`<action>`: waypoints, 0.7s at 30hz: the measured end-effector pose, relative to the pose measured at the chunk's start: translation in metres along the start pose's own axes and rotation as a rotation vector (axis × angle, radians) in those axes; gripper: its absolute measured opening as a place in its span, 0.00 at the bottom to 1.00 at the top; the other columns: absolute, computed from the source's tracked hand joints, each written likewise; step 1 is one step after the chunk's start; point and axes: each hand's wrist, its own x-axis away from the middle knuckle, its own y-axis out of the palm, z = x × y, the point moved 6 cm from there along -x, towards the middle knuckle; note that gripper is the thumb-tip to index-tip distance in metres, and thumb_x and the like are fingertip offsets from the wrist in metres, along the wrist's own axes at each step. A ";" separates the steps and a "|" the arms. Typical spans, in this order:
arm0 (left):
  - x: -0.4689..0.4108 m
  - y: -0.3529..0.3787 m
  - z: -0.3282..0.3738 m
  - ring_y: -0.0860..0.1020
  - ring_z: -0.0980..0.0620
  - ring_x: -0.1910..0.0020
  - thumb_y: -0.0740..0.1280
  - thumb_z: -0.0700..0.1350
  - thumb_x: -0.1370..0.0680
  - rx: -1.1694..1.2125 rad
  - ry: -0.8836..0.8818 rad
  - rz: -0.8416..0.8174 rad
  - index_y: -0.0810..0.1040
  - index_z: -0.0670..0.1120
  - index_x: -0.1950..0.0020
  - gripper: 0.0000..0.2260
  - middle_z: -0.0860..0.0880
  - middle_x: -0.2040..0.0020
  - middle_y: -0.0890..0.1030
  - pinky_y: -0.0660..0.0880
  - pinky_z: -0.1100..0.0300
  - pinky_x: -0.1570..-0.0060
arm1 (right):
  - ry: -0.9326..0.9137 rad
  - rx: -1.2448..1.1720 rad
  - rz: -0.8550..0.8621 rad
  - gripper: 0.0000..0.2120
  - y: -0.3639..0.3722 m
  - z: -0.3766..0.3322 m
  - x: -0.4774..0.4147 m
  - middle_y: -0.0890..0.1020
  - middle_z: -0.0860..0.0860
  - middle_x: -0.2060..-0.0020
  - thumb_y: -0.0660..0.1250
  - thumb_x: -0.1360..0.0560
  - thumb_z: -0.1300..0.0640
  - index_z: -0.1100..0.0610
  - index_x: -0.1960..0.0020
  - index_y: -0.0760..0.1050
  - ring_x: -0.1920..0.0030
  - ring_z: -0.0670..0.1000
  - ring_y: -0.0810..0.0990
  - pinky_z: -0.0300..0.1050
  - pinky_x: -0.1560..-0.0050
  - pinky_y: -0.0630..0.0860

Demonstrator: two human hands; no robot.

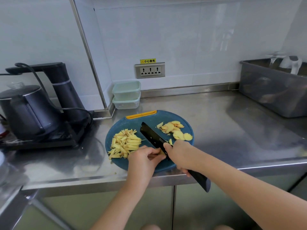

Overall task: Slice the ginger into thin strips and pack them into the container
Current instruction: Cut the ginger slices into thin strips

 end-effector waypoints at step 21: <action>0.001 0.000 0.000 0.80 0.63 0.60 0.77 0.41 0.32 0.052 -0.145 -0.034 0.84 0.45 0.54 0.08 0.55 0.59 0.82 0.74 0.72 0.57 | 0.127 -0.393 -0.105 0.24 -0.004 0.027 0.009 0.69 0.50 0.79 0.54 0.20 0.40 0.56 0.66 0.66 0.81 0.48 0.65 0.39 0.77 0.67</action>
